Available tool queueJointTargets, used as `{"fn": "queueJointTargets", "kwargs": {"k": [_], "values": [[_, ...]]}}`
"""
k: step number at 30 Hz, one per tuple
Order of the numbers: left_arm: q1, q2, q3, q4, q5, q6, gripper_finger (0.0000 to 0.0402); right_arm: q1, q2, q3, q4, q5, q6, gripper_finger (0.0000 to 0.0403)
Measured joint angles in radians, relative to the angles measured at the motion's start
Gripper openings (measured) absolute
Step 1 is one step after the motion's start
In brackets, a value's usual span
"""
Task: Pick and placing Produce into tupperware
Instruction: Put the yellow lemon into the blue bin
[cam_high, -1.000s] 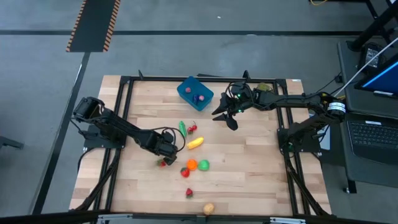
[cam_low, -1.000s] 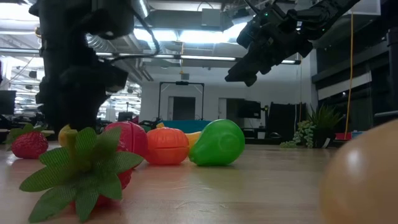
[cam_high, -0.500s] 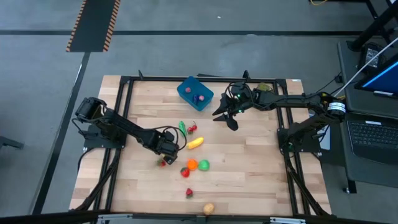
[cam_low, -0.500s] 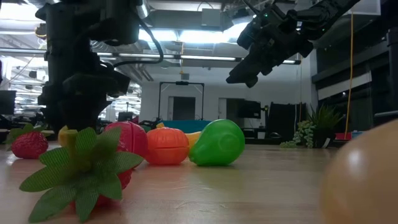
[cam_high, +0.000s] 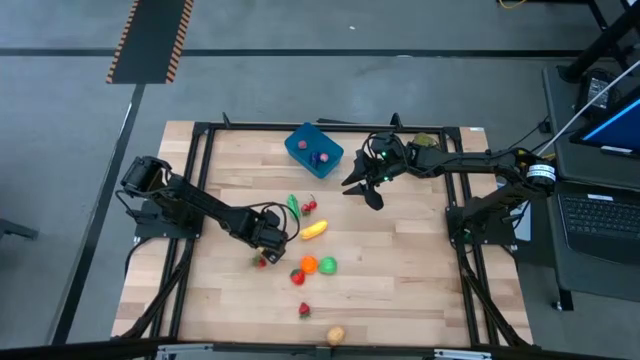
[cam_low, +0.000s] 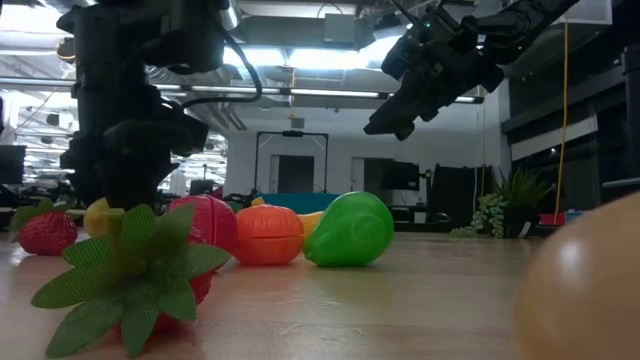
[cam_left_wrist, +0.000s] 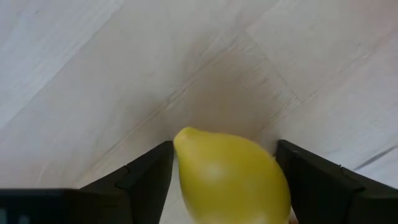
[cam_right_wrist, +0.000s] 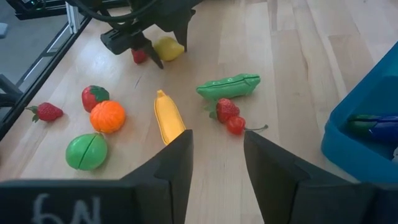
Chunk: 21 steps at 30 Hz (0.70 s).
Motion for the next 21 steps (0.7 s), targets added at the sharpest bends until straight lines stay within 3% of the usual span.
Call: {"fn": "queueJointTargets", "kwargs": {"k": [13,21], "values": [[0.002,0.001,0.0,-0.014,0.033,-0.006,0.0214,0.0,0.0,0.0,-0.011,0.0,0.0,0.0145],[0.002,0.001,0.0,-0.018,0.039,0.028,0.0212,0.0,0.0,0.0,-0.012,0.0,0.0,0.0145]]}}
